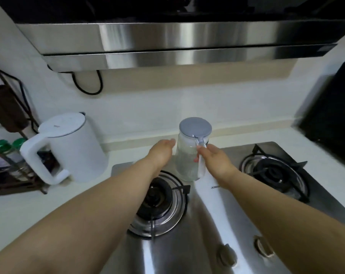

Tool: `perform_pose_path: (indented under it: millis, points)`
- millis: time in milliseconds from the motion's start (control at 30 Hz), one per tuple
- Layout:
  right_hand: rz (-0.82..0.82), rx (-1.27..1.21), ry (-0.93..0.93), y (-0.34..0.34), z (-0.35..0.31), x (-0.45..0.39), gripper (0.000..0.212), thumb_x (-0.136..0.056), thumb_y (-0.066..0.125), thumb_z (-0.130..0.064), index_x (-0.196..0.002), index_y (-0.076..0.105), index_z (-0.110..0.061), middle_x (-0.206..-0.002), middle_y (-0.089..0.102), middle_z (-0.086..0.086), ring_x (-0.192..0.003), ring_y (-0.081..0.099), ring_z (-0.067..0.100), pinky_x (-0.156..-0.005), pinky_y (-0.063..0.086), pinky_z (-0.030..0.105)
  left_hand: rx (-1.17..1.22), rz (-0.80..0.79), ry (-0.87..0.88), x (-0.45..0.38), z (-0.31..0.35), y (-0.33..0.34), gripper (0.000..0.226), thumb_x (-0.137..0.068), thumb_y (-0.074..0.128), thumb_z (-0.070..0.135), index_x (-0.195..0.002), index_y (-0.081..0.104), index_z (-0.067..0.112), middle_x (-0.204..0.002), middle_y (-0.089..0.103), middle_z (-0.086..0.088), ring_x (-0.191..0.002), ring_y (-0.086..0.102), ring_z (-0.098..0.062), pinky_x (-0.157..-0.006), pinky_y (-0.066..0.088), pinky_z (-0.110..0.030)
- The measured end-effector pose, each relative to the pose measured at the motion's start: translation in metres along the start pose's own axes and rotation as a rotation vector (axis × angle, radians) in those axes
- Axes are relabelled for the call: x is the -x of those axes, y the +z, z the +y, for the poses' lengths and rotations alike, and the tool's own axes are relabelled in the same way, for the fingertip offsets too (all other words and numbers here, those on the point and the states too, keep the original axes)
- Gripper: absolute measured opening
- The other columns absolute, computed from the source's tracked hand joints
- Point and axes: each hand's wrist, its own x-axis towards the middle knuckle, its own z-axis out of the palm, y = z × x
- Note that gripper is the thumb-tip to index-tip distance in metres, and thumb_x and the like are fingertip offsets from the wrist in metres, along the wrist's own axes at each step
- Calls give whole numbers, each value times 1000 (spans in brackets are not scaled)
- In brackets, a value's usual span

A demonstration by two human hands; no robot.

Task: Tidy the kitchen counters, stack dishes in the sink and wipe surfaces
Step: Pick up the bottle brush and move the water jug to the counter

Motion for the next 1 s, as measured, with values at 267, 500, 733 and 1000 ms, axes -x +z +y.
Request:
perform_pose_path:
  millis: [267, 500, 733, 1000]
  points:
    - [29, -357, 101, -47, 11, -27, 26, -87, 41, -13, -61, 39, -12, -64, 42, 3, -59, 36, 16, -62, 32, 27, 229, -11, -77, -17, 31, 44, 72, -92, 24, 68, -143, 41, 20, -151, 37, -3, -139, 34, -25, -116, 26, -44]
    - [110, -604, 7, -64, -11, -35, 16, -81, 44, -9, -65, 46, -10, -57, 35, 2, -46, 32, 13, -57, 35, 26, 341, -6, 84, 2, 50, 57, 59, -98, 22, 57, -141, 40, 21, -142, 46, -2, -122, 44, -18, -100, 31, -33]
    - [-32, -565, -102, -34, -57, -13, 10, -58, 49, -22, -59, 46, -12, -46, 37, -2, -35, 33, 9, -57, 33, 29, 407, 161, 125, 41, 45, 1, 57, -95, 28, 61, -137, 43, 25, -127, 52, 4, -116, 48, -18, -98, 38, -37]
    - [-254, -533, -175, 88, -116, 47, 9, -65, 50, -19, -60, 48, -11, -52, 39, 0, -42, 33, 13, -54, 33, 28, 478, 407, 151, 124, -24, -113, 52, -95, 30, 61, -135, 45, 32, -132, 50, 9, -121, 48, -18, -101, 39, -40]
